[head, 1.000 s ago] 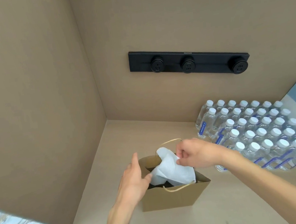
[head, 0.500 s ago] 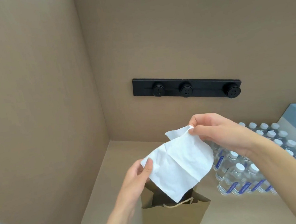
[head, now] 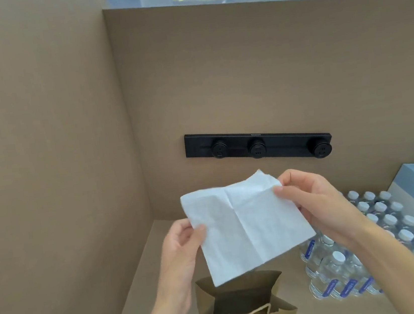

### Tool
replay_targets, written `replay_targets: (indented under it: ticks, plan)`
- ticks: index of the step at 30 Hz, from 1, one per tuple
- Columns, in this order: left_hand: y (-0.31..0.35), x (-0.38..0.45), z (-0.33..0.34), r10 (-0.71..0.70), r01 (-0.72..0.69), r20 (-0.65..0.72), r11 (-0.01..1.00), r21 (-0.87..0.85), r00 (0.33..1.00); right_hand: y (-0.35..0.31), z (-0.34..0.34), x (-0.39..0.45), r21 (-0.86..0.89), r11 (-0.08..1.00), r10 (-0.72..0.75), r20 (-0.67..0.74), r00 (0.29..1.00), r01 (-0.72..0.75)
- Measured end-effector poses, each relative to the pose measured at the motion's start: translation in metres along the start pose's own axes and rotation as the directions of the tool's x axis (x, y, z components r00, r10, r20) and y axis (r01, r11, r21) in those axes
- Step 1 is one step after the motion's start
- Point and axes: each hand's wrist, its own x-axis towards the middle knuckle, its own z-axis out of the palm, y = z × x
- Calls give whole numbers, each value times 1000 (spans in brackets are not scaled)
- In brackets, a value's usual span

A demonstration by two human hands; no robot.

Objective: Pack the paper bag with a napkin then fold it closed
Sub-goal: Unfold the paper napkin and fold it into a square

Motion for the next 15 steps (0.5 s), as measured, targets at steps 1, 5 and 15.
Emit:
replay_targets:
  ticks: [1, 5, 15]
  plan:
    - [2, 0, 3, 40, -31, -102, 996, 85, 994, -4, 2, -1, 28, 1000, -4, -26, 1000, 5]
    - [20, -16, 18, 425, -362, -120, 863, 352, 897, -14, 16, 0, 65, 991, -108, -155, 982, 120]
    - [24, -12, 55, 203, -269, 312, 945, 184, 928, -42, 58, 8, -17, 983, -182, -8, 983, 182]
